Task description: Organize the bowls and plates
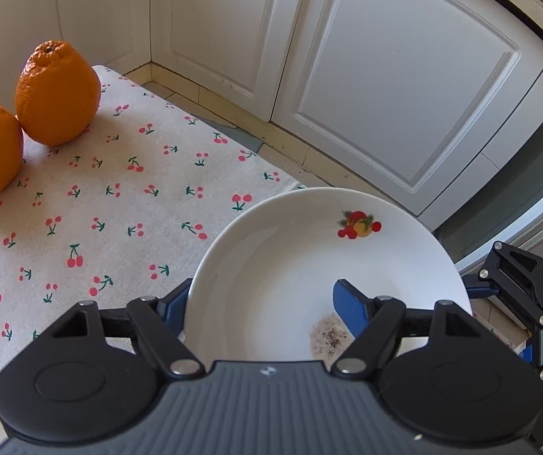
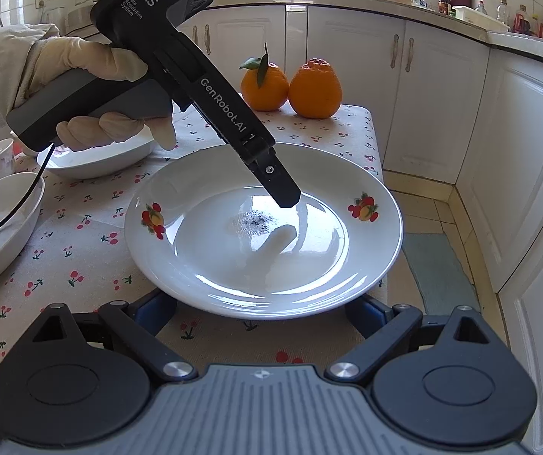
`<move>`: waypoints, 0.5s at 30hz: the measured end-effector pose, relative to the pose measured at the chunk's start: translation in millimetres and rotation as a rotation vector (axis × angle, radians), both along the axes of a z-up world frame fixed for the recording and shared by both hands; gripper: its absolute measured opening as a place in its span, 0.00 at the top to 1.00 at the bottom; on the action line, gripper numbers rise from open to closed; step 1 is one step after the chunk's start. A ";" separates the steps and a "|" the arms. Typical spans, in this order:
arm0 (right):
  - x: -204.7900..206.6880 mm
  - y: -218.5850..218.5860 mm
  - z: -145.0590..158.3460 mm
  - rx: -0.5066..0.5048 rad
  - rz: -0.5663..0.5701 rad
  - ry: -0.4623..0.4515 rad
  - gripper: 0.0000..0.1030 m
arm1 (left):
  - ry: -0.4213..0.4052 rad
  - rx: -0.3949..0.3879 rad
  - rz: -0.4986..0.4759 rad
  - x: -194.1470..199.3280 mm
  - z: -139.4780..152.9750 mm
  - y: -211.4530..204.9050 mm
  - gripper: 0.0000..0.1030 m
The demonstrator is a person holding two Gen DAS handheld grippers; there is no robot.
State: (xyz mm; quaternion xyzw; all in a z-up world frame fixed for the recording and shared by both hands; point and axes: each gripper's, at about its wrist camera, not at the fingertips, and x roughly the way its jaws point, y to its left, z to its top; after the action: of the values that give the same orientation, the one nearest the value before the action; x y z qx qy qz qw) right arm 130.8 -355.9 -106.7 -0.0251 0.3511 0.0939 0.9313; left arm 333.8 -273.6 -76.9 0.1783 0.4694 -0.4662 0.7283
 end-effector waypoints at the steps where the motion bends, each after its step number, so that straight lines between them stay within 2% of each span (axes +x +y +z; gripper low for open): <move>1: 0.0 0.6 -0.2 -0.003 0.000 0.001 0.05 | -0.004 0.000 0.004 -0.7 0.9 0.7 0.24; 3: -0.4 1.2 0.4 -0.005 -0.003 0.004 0.04 | -0.013 -0.001 0.010 -2.9 4.1 1.7 0.22; 4: -1.0 1.1 1.4 -0.002 -0.007 0.002 0.00 | -0.026 -0.001 0.011 -5.1 7.0 3.0 0.20; 6: -3.8 1.2 4.3 0.006 -0.012 -0.005 0.00 | -0.052 0.000 0.017 -9.8 12.5 6.6 0.14; 15: -30.8 15.0 20.6 -0.009 -0.021 -0.027 0.00 | -0.119 -0.033 0.070 -43.5 47.5 40.7 0.14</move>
State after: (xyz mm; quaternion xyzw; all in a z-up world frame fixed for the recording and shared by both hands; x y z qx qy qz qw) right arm 100.0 -340.9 -86.1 -0.0269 0.3391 0.0822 0.9368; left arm 290.3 -233.0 -29.4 0.1771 0.4234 -0.4370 0.7736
